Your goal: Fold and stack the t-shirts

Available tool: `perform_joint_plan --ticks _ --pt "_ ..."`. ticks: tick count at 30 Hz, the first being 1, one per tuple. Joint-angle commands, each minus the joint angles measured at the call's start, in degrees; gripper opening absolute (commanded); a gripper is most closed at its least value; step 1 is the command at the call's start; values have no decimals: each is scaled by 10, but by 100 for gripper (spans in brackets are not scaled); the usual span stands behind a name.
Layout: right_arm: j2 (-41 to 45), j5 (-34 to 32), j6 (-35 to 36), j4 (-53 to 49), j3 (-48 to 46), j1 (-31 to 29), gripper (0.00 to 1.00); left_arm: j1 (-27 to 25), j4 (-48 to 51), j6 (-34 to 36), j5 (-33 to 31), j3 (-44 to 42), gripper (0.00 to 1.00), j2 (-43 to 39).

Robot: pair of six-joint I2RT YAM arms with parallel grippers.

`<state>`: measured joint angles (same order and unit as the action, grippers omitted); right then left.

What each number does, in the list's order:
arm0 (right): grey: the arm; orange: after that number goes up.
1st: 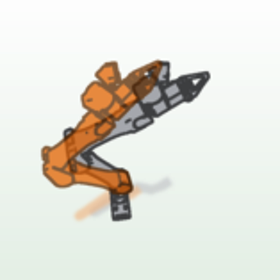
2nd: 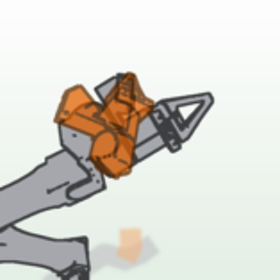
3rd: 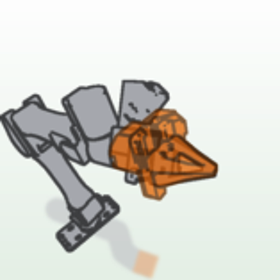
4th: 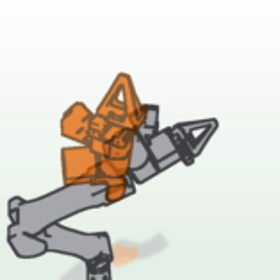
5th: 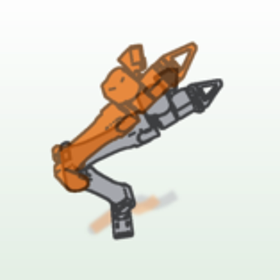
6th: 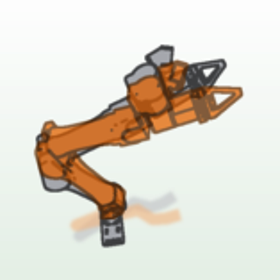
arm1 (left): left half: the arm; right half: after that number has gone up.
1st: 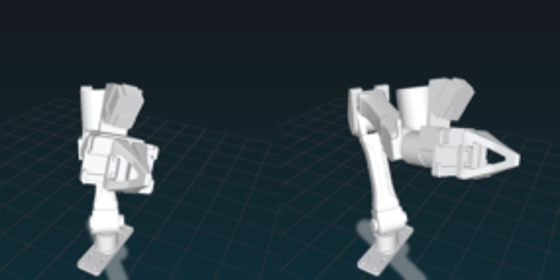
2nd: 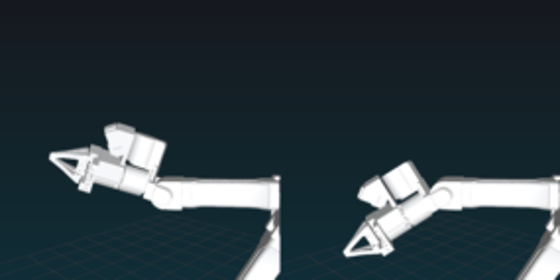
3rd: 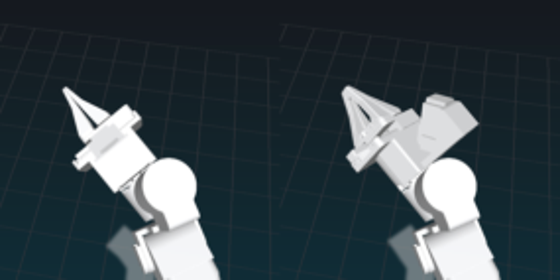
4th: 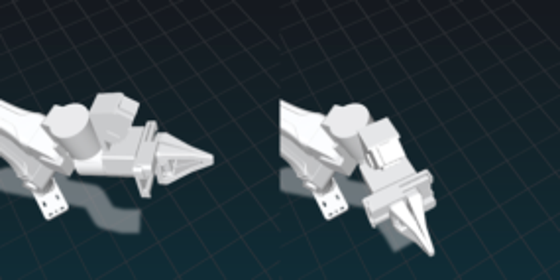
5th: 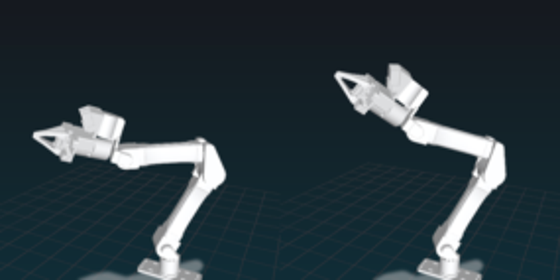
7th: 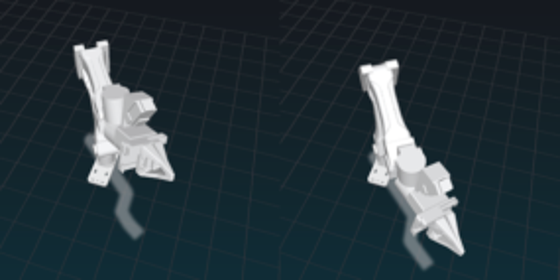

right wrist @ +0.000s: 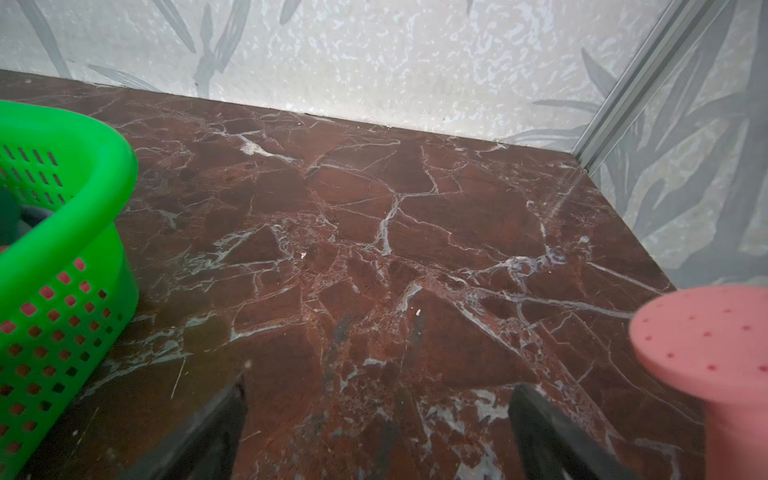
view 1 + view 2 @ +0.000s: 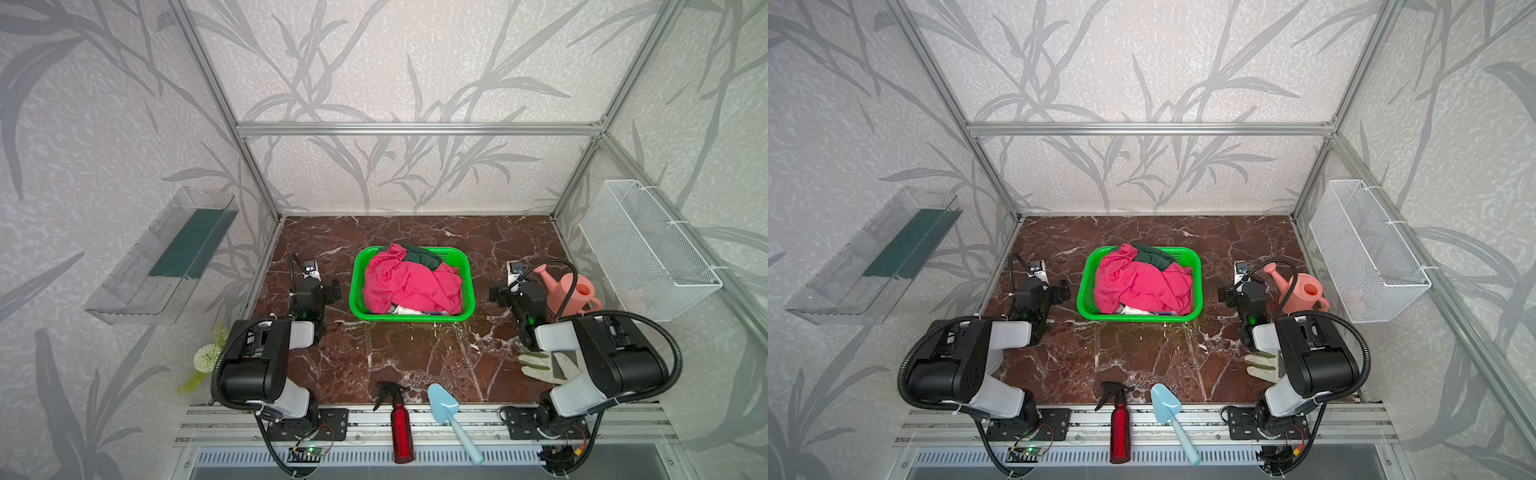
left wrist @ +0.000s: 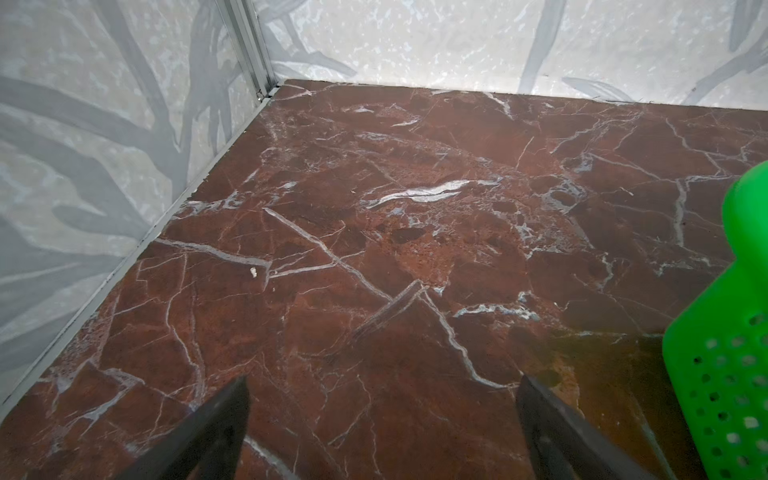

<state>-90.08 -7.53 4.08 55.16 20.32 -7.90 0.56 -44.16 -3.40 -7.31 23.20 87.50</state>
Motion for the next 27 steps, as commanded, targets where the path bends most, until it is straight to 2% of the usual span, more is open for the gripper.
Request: perform_joint_plan --ticks 1,27 --pt "-4 -9 -6 6 11 1 99 2 2 8 5 10 99 -7" --pt "3 -17 -3 5 10 -3 99 6 -6 13 13 7 99 -17"
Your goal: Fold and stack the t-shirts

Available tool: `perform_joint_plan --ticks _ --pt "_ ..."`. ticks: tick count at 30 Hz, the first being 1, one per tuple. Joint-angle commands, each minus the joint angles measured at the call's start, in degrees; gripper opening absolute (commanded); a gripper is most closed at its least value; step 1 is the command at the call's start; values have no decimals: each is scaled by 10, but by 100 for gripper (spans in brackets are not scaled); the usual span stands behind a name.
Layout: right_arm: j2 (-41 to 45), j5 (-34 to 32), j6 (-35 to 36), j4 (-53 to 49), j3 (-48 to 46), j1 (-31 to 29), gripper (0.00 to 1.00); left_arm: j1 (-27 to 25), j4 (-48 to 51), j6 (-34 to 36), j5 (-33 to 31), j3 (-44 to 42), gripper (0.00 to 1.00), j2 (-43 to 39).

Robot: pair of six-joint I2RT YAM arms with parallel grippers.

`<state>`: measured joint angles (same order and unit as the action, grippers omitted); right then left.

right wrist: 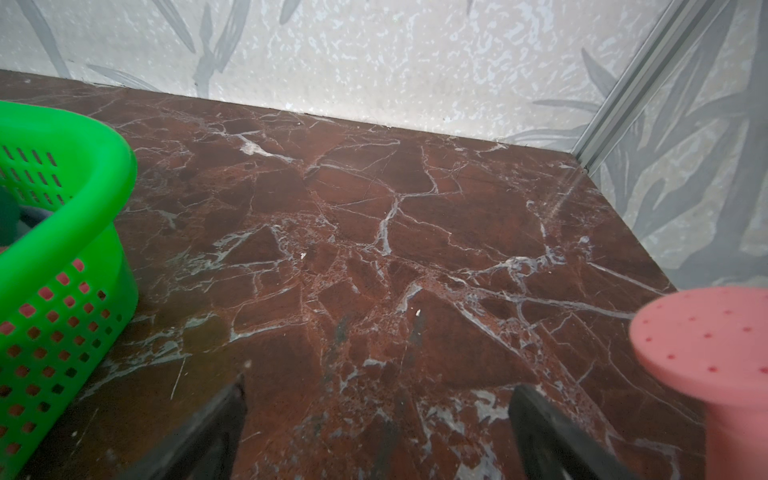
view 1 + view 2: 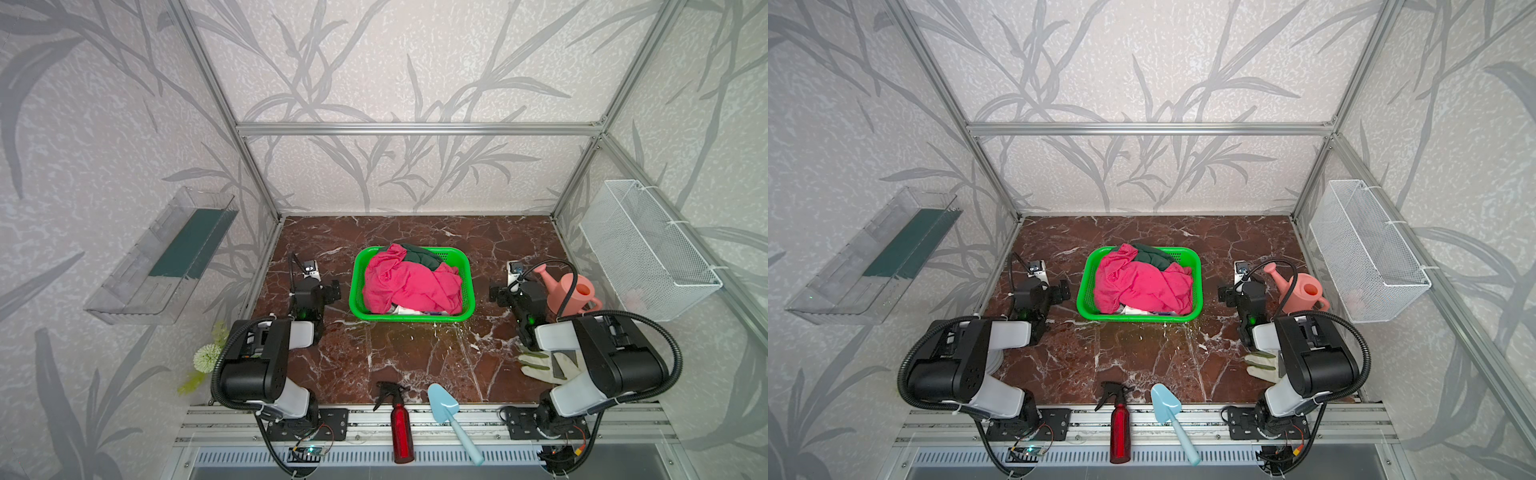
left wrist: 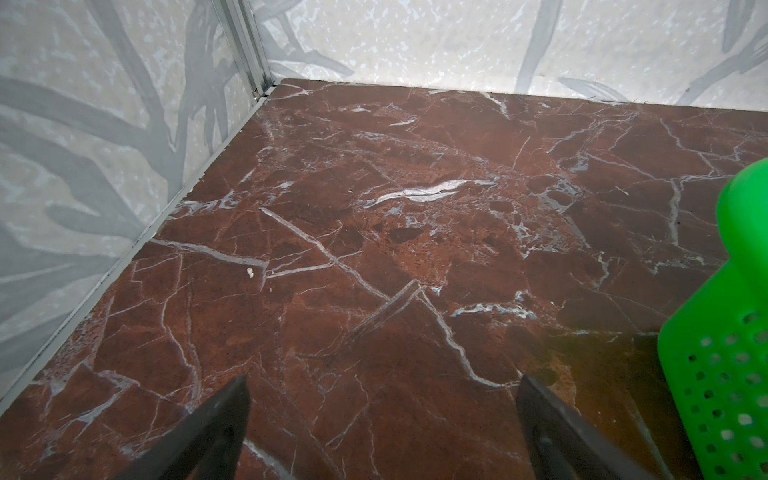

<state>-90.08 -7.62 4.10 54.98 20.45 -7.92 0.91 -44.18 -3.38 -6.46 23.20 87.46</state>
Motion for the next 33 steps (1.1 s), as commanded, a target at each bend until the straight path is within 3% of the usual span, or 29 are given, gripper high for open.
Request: perform_joint_plan --ticks 1,3,5,9,13,17,20,22,25,28,33 --pt "18 -37 -3 -6 10 -8 99 2 7 15 -1 9 99 -34" --pt "71 -83 1 -40 5 -24 99 -1 124 0 -36 39 98 -106" --pt "137 -134 6 -102 13 -46 99 -7 248 -76 -91 87 98 -165" --pt "240 -139 -50 -463 156 -84 99 -33 474 -195 -13 232 98 -237" --pt "238 -150 -118 -683 308 -167 99 -52 745 -171 137 409 98 -246" --pt "141 -183 -163 -811 465 -296 99 -51 892 -94 302 409 99 -303" --pt "24 -179 -201 -885 601 -378 89 -51 928 -71 385 354 99 -357" --pt "-48 -190 -223 -916 682 -425 84 -60 936 -103 360 336 99 -382" --pt "-147 -182 -253 -926 777 -479 83 -60 921 -160 386 323 99 -419" --pt "-241 -154 -283 -949 876 -504 81 -60 942 -209 373 348 99 -447" --pt "-364 -128 -306 -965 1001 -529 77 -60 1060 -258 316 415 99 -474"
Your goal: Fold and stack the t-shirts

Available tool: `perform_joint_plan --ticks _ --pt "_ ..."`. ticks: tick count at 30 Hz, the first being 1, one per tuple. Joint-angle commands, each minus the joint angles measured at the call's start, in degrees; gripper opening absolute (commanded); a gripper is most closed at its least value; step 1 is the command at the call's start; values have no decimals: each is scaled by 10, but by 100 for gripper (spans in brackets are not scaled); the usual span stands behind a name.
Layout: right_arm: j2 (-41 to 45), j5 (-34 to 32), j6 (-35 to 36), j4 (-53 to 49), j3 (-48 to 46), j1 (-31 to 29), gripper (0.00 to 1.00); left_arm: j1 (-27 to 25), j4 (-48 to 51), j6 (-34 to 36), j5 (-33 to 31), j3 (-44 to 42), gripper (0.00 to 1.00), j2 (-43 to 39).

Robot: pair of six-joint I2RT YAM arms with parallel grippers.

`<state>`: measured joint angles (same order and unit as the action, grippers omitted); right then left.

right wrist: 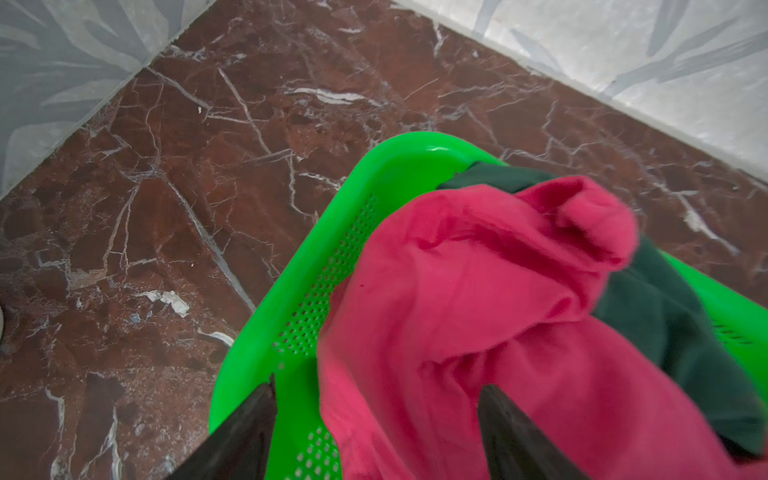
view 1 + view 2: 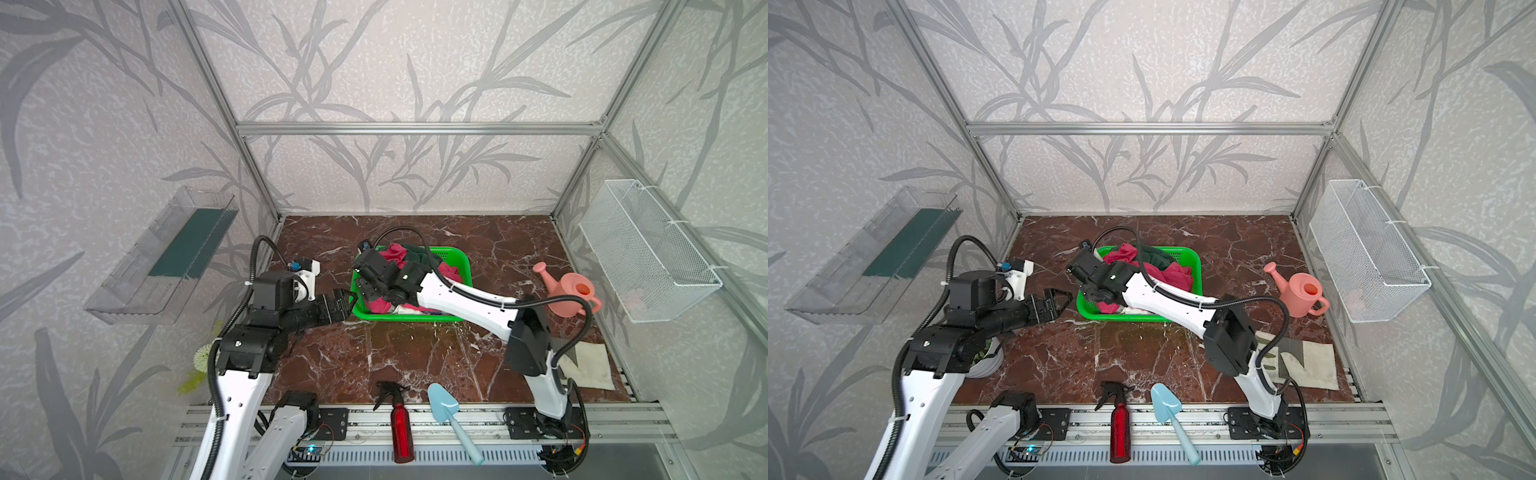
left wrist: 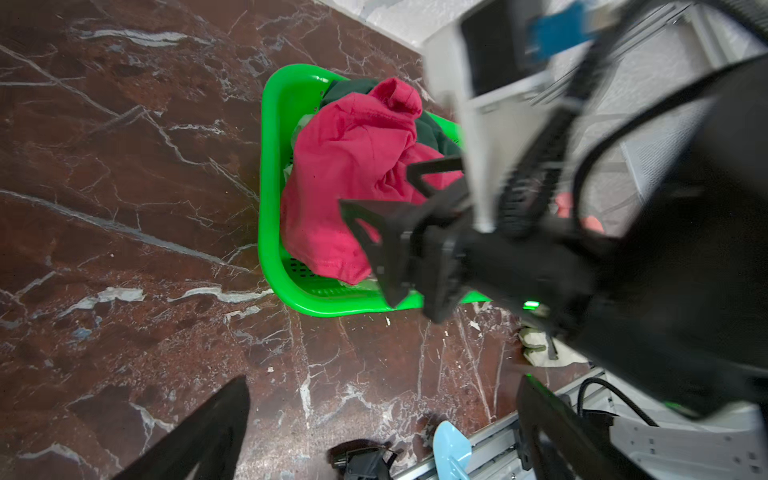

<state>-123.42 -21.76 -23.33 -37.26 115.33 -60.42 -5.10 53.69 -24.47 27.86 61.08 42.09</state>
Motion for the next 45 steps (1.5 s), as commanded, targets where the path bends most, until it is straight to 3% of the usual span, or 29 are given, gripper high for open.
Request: perform_joint_plan --ticks 1,12,15,32,40,45 --pt "-47 15 -34 -44 70 -5 77 0 94 -55 -33 45 99 -27" --pt "-242 -3 -67 -175 343 -8 69 -6 120 -89 -87 65 99 -91" --pt "-268 -12 -77 -197 376 -8 64 -6 116 -85 -87 63 99 -93" --pt "-291 -24 -106 -233 373 6 37 -10 100 -77 -90 58 99 -96" --pt "-231 -63 -83 -240 281 39 30 -11 62 -84 -86 37 99 -104" --pt "-191 -78 -37 -246 228 64 19 -11 32 -92 -78 9 99 -102"
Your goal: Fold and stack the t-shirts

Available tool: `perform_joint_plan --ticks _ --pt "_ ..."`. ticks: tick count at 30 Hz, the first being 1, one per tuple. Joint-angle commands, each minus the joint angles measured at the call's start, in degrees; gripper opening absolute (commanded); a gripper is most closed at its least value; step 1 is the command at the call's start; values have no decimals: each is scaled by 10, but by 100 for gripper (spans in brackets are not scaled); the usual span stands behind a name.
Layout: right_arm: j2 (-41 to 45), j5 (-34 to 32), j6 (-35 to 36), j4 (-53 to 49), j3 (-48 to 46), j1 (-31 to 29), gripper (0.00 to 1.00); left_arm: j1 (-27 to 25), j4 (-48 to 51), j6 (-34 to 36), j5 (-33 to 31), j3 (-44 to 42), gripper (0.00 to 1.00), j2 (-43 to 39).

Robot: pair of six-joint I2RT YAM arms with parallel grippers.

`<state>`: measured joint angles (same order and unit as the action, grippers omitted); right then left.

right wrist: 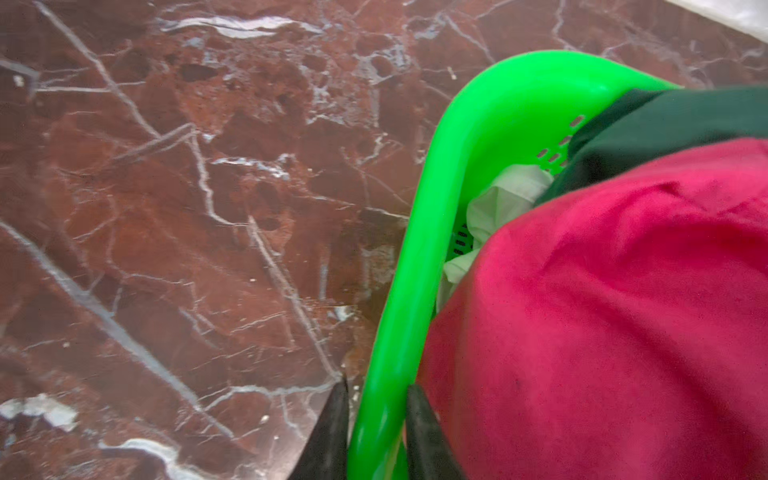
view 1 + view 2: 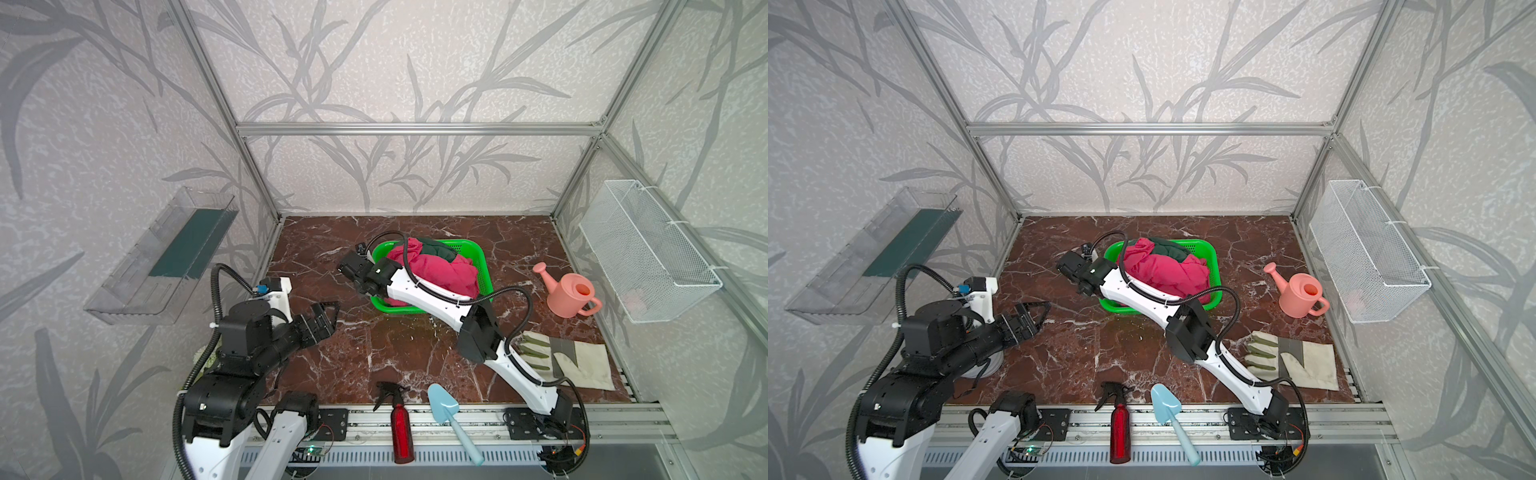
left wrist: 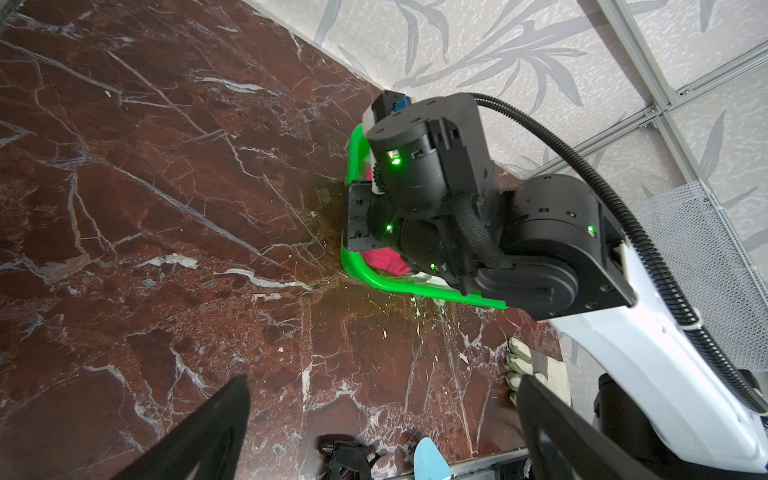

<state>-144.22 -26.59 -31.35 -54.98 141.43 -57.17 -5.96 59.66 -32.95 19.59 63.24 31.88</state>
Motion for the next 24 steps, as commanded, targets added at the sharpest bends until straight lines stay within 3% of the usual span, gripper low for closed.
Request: perform_joint_plan --ticks 1,11,18,24 --pt "24 -22 50 -67 -47 39 18 -2 -33 -7 7 -16 99 1" --pt "96 25 169 30 -183 171 14 -2 -65 2 3 -34 99 25" --pt "63 44 240 54 -146 263 14 -3 -97 -10 12 -50 99 39" --pt "-6 68 280 32 -38 304 14 -3 -130 -22 24 -55 99 43"
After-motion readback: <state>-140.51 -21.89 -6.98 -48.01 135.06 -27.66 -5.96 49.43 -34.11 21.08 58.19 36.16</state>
